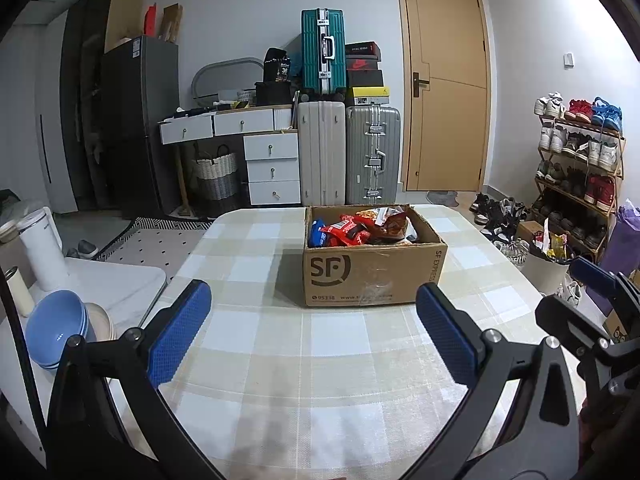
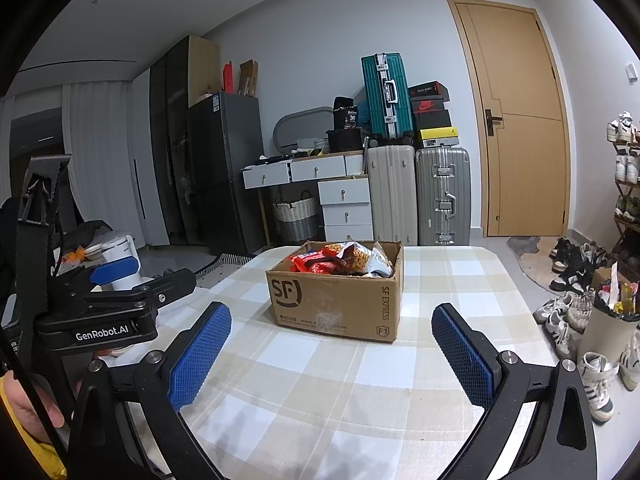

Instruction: Organize snacks

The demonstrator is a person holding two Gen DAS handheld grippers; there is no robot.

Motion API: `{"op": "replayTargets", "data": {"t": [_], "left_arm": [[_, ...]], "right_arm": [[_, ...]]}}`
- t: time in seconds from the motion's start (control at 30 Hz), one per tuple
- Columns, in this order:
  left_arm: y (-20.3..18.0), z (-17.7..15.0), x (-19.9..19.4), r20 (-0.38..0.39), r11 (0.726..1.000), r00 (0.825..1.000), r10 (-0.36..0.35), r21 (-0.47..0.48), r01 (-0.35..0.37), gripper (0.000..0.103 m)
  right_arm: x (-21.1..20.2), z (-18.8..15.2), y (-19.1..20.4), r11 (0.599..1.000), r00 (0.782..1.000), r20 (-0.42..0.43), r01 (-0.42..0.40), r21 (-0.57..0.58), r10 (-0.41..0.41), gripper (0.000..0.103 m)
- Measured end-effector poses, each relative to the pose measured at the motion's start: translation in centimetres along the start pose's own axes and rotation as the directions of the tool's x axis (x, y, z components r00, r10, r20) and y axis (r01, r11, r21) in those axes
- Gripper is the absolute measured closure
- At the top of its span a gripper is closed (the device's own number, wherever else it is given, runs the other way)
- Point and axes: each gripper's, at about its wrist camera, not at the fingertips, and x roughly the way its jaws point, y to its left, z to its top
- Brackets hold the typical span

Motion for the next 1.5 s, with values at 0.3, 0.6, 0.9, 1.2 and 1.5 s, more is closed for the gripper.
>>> {"op": "replayTargets", "data": {"t": [0.3,0.6,0.9,1.2,1.5], "left_arm": [[0.08,-0.06,-0.12,0.0,1.0,1.0,0.001,-0.002,-0.001,0.001],[0.1,-0.19,-0.28,-0.005,1.0,1.0,0.003,-0.002,-0.003,0.001],[-0.15,-0.21,-0.15,-0.015,1.0,1.0,-0.003,-0.004,0.003,0.001],[-0.34,-0.23,-0.01,-0.015,1.0,1.0,-0.003,-0.006,0.003,0.001],[-0.33,-0.27,0.0,-0.015,1.0,1.0,-0.003,-0.007,0.003,0.001]], "right_arm": [[0.06,-0.04,0.04,1.0,1.0,-0.008,0.0,0.003,0.0,0.001],[0.15,-0.03,0.01,1.0,1.0,-0.011,0.0,0.001,0.0,0.001],[0.19,-0.02,0.18,1.0,1.0,-0.014,-0.003,0.001,0.003,0.001],[0.23,-0.11,0.21,1.0,1.0,-0.015,-0.001,0.005,0.001,0.001],[0.23,-0.11,0.19,1.0,1.0,-0.016,-0.003,0.004,0.003,0.001]]}}
